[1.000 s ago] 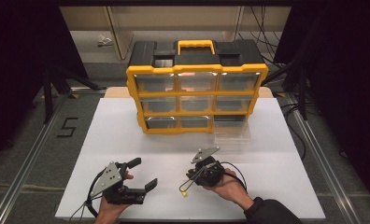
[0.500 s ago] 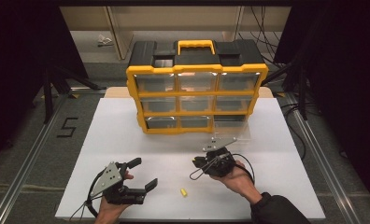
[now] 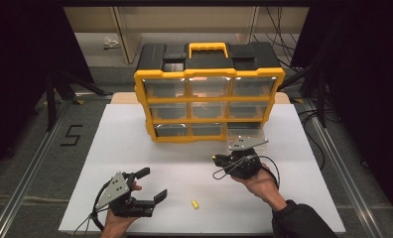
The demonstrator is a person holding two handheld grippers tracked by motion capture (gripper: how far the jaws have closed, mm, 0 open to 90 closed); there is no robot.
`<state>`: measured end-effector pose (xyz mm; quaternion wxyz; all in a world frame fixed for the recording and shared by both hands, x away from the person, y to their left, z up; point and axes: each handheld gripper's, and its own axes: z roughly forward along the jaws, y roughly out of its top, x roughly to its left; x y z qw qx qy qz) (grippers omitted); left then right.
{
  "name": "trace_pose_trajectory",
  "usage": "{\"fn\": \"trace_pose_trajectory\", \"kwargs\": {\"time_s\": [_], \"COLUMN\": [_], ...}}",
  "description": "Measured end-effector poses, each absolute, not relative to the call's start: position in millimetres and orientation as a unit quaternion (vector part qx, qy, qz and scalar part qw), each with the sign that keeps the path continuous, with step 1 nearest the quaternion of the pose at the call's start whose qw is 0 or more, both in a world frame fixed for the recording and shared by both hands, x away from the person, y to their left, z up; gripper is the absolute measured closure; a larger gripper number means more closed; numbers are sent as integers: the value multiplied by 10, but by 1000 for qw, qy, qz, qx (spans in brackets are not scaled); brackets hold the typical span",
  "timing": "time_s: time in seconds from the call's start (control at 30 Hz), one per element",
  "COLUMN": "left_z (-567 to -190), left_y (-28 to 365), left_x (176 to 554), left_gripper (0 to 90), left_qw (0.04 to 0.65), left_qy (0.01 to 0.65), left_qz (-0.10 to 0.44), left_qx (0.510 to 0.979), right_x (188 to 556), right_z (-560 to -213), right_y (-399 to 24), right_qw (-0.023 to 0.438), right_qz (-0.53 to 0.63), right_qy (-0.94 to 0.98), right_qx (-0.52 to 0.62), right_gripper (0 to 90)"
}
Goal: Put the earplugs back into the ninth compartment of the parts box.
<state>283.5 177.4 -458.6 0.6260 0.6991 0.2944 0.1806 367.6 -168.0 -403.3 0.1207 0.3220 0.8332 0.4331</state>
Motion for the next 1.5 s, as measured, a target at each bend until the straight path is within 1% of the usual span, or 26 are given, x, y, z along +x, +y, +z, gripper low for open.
{"fn": "trace_pose_trajectory", "kwargs": {"time_s": [0.43,0.77,1.23,1.33,1.37,1.4,1.43,1.5], "left_z": [-4586,-4585,-4584,-4584,-4584,-4584,-4584,-4584], "left_y": [1772,1775,1777,1777,1776,1776,1775,1774], "left_x": [2836,2837,2835,2834,2835,2835,2835,2834], "left_gripper": [86,86,86,86,86,86,86,86], "left_qw": [628,629,630,630,630,630,630,629], "left_qy": [294,294,294,294,295,295,295,294], "left_qz": [181,181,182,182,182,182,182,182], "left_qx": [698,696,695,695,695,695,695,696], "right_x": [3822,3973,4144,4176,4181,4193,4193,4203], "right_z": [-3882,-3886,-3950,-3976,-3981,-3988,-3988,-3989], "right_y": [-1970,-2118,-2133,-2146,-2149,-2165,-2165,-2183], "right_qw": [153,167,182,181,180,180,180,178], "right_qz": [458,460,446,444,445,446,446,449], "right_qy": [800,782,776,773,772,770,770,767], "right_qx": [356,386,408,415,416,419,419,423], "right_gripper": [809,808,800,762,738,688,688,627]}}
